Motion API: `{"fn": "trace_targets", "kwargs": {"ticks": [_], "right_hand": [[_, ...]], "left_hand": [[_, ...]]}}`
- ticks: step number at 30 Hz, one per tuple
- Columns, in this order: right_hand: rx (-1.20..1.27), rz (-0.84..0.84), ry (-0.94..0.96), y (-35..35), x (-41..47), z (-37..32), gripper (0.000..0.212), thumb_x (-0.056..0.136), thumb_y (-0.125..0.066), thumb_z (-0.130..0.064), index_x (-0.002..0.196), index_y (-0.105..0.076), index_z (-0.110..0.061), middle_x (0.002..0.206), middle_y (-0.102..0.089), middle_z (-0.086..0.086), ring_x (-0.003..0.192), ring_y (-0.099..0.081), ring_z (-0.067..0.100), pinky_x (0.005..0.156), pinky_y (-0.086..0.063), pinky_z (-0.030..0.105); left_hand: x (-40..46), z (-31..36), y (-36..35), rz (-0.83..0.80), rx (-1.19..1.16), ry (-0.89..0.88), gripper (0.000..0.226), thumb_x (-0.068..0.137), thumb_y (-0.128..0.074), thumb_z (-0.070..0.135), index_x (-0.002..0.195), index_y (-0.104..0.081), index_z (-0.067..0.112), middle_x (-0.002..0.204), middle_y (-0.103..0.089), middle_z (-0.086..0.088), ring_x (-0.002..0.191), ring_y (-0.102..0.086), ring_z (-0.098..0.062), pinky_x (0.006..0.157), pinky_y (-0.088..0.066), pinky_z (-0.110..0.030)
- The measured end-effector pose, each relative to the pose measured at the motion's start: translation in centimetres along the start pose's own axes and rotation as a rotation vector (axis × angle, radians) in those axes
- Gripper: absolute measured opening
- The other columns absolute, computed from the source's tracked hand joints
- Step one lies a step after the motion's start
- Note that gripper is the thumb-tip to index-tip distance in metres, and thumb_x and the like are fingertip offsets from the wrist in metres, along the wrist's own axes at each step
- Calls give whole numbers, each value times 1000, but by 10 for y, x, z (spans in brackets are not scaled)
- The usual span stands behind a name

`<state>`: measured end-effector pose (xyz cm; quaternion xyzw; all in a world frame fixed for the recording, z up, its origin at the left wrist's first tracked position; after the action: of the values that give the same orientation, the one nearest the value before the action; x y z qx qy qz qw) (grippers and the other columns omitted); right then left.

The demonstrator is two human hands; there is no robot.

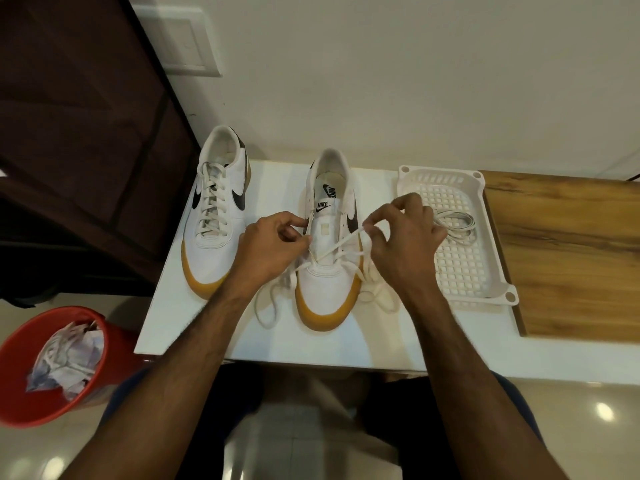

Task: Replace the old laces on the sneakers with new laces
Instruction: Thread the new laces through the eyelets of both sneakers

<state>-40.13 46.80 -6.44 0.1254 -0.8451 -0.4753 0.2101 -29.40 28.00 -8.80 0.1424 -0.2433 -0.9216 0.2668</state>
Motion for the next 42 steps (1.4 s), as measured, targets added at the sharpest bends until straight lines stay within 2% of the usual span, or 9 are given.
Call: {"fn": "trace_targets", "kwargs": {"ticks": [4, 8, 15, 20, 24, 28, 33, 39, 42], "right_hand": [[93, -147, 229, -9, -6, -17, 25, 88, -71, -30, 111, -72, -39, 113, -43, -10, 104, -33, 10, 83, -18, 35], [11, -317, 315, -24, -15, -27, 14, 89, -73, -33, 102, -76, -39, 113, -46, -9, 108, -40, 17, 81, -13, 33], [-144, -158, 206, -17, -5, -17, 13, 88, -73, -20, 95, -72, -32, 111, -48, -5, 108, -43, 21, 85, -14, 36], [29, -1, 27, 3, 3, 7, 12, 91, -71, -25, 95, -73, -36, 112, -45, -11, 109, -44, 16, 88, -18, 37], [124, -208, 286, -6, -5, -12, 23, 90, -70, -37, 112, -74, -43, 110, -43, -14, 104, -35, 9, 82, -17, 33], [-7, -336, 363, -23, -13, -23, 14, 89, -72, -36, 102, -76, -40, 111, -49, -8, 107, -43, 18, 84, -17, 35], [-81, -276, 316, -25, -11, -28, 6, 88, -75, -33, 93, -75, -36, 106, -49, -9, 105, -44, 17, 84, -14, 35], [-65, 25, 29, 3, 4, 8, 12, 90, -72, -22, 95, -72, -33, 112, -50, -6, 110, -45, 19, 89, -20, 40], [46, -9, 106, 1, -1, 1, 20, 92, -69, -20, 104, -71, -36, 111, -44, -10, 107, -41, 12, 84, -13, 33]], "left_hand": [[0, -1, 1, -9, -39, 6, 25, 82, -82, 35, 105, -74, 29, 76, -74, 9, 78, -69, -3, 90, -56, -37], [0, -1, 1, -4, -40, 1, 27, 81, -83, 36, 105, -73, 28, 77, -74, 8, 80, -70, -3, 89, -56, -34], [0, 0, 1, -12, -10, 4, 24, 83, -80, 34, 105, -73, 29, 77, -74, 11, 79, -69, -2, 90, -56, -36], [0, 0, 1, -9, -7, 4, 21, 84, -80, 32, 104, -72, 31, 75, -73, 16, 77, -67, 3, 87, -55, -31], [0, 0, 1, -7, -24, 6, 23, 83, -81, 34, 104, -72, 29, 77, -74, 11, 78, -68, 2, 85, -54, -28], [0, 0, 1, -7, -21, 5, 27, 82, -81, 37, 106, -72, 28, 76, -75, 10, 78, -69, 1, 84, -54, -27], [0, 1, 2, -5, -2, 2, 24, 83, -81, 34, 105, -72, 28, 75, -74, 12, 76, -68, 3, 83, -53, -25], [0, 0, 1, -11, -3, 10, 21, 84, -79, 30, 103, -72, 29, 75, -74, 15, 77, -68, 2, 87, -55, -30], [1, 0, 2, -17, -15, 4, 23, 83, -80, 33, 104, -73, 28, 76, -74, 13, 78, -68, 2, 86, -54, -30]]}}
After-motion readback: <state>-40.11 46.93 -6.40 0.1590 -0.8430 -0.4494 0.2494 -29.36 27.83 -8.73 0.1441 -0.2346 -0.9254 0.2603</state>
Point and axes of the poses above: each hand's wrist, its own x-axis towards the middle knuckle, its own y-axis out of the back of the hand, z = x × y, the point moved 1 cm from there along x, towards the middle knuckle
